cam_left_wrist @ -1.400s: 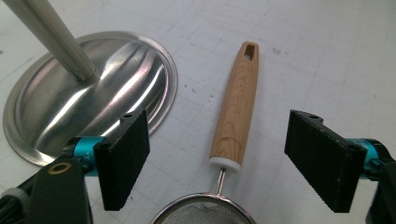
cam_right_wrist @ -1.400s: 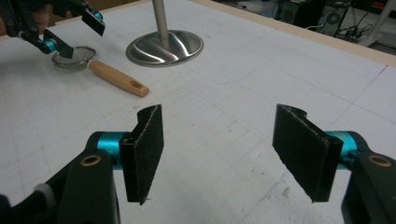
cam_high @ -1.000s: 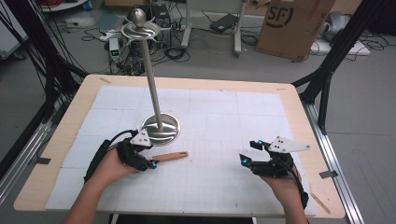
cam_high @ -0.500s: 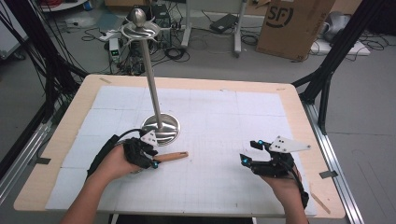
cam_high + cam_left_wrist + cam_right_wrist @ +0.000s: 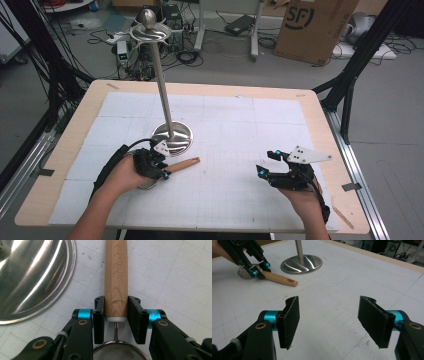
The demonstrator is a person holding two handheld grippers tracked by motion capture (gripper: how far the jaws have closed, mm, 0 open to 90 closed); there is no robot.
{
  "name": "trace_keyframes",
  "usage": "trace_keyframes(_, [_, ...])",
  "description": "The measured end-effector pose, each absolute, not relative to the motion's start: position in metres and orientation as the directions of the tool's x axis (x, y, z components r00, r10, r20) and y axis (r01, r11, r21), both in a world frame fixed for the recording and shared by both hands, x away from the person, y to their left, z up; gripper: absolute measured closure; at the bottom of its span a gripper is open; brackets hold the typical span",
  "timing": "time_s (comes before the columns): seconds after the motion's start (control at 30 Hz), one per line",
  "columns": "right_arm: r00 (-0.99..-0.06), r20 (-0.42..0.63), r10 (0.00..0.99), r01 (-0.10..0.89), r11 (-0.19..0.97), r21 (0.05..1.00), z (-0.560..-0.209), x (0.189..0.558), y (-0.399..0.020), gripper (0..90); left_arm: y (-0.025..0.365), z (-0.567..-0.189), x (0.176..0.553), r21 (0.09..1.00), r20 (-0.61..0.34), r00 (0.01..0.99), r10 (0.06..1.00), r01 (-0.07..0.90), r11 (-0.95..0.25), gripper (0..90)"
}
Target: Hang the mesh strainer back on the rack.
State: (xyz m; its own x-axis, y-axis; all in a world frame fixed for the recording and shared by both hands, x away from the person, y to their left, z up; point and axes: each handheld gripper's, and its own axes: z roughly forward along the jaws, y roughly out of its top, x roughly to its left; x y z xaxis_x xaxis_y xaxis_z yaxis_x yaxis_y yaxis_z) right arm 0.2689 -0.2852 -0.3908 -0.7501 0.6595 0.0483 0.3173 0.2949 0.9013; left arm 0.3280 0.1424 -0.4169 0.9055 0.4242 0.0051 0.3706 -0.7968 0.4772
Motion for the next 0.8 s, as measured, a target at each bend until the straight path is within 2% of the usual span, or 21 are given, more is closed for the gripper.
trace_keyframes(0.23, [-0.752, 0.049, 0.657, 0.318, 0.298, 0.900, -0.392, 0.269, -0.284, 33.2, 0.141, -0.418, 0.330, 0.472, 0.007, 0.907, 0.421, 0.368, -0.801, 65.1])
trace_keyframes(0.6, [-0.751, 0.054, 0.659, 0.324, 0.296, 0.899, -0.392, 0.269, -0.283, 33.3, 0.130, -0.415, 0.338, 0.407, -0.003, 0.913, 0.409, 0.374, -0.833, 65.6])
trace_keyframes(0.8, [-0.751, 0.050, 0.658, 0.319, 0.296, 0.900, -0.391, 0.269, -0.284, 33.3, 0.131, -0.416, 0.342, 0.404, -0.030, 0.910, 0.414, 0.390, -0.828, 65.8])
